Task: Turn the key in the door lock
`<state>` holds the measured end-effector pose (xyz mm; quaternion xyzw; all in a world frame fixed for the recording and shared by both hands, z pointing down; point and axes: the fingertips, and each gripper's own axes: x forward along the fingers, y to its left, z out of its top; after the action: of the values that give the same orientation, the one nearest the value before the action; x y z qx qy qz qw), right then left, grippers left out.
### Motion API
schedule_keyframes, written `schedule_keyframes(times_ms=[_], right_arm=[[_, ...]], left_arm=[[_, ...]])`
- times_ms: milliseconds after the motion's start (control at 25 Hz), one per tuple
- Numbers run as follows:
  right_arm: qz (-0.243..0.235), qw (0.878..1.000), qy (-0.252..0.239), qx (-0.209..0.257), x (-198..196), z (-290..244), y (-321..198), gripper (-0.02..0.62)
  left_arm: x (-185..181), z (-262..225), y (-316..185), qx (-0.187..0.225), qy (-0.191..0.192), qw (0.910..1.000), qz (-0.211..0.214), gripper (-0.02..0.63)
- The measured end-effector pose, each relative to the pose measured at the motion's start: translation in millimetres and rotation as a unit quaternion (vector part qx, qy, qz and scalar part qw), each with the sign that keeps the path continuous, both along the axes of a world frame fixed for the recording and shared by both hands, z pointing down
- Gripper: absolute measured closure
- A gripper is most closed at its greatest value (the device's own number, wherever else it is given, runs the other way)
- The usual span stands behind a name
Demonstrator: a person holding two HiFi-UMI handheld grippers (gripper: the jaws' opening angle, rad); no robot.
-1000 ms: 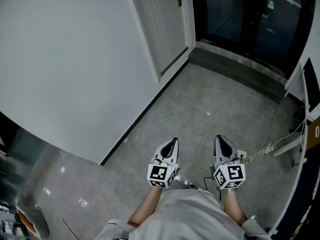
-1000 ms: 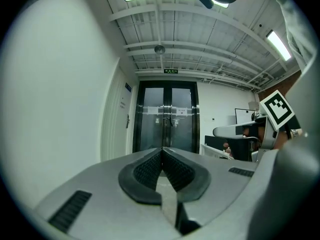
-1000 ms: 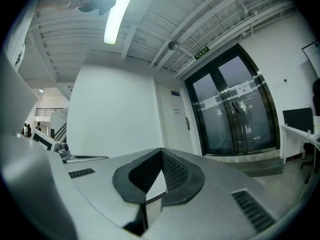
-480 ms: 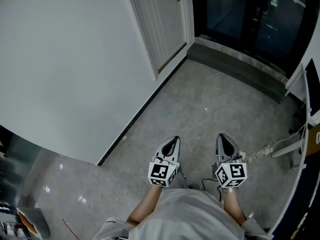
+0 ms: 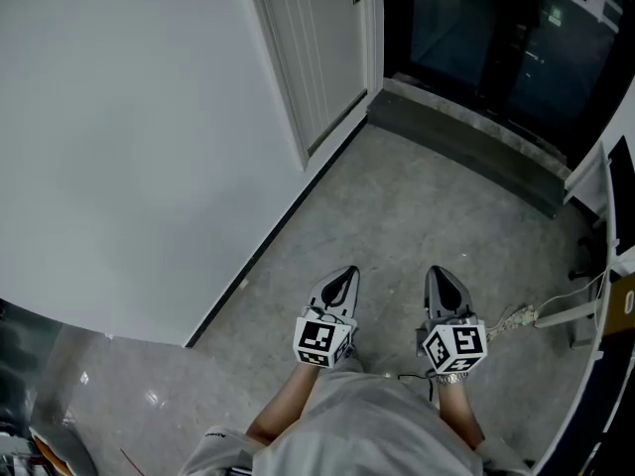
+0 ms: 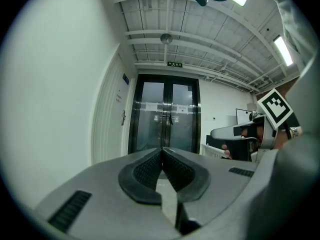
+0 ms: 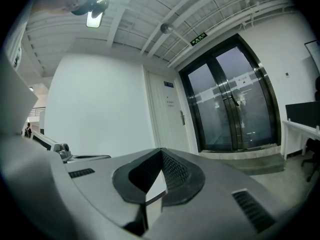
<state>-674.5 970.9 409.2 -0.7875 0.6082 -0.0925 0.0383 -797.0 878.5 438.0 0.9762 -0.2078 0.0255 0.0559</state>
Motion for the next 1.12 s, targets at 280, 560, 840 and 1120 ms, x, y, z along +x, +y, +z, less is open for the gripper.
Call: schedule_keyframes(times_ms=[280, 560, 840, 1120], right_arm=[[0.018, 1.000, 0.004, 0.000, 14, 5, -54, 0.606], [0.024, 1.000, 0.011, 0.002, 34, 3, -87, 0.606], [0.025, 1.000, 0.007, 0.001, 79, 16, -119, 0.606], [0.026, 1.000, 0.000, -0.001, 144, 22, -157, 0.606]], left_arm=[[22, -2, -62, 0.015, 0.003, 0.9996, 0.025, 0.597], [40, -1, -100, 0.016, 0.006, 0.9995, 0.026, 0.597], [81, 13, -129, 0.008, -0.005, 0.9997, 0.025, 0.597], [145, 8, -170, 0.013, -0.004, 0.9998, 0.017, 0.597]])
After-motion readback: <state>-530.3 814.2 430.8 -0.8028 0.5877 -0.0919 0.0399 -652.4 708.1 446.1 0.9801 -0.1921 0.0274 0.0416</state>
